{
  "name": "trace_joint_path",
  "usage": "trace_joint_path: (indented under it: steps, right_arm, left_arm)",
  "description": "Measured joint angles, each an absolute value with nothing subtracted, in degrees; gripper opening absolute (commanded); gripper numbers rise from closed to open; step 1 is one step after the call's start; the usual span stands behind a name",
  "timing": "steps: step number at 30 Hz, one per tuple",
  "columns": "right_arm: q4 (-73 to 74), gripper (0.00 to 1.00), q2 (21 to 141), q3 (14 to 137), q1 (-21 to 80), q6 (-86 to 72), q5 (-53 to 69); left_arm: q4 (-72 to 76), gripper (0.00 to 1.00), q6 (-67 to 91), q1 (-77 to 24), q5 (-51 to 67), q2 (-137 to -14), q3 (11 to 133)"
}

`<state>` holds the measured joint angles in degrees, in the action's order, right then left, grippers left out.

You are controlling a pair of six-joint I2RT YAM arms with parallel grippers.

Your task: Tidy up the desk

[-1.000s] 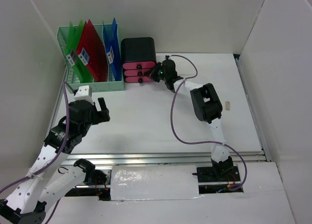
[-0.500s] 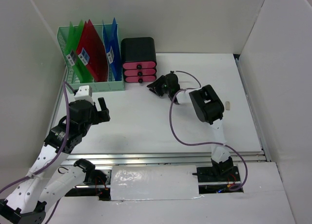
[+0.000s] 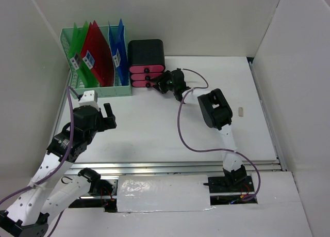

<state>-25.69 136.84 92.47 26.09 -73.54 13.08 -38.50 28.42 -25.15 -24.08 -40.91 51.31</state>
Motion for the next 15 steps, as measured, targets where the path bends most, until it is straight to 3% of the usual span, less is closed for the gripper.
trace_joint_path:
  steps: [15]
  right_arm:
    - [-19.57,0.55,140.77,97.43,26.17,-76.49,14.2]
  left_arm:
    - [-38.5,0.99,28.4,-25.15,-23.68,-40.91,51.31]
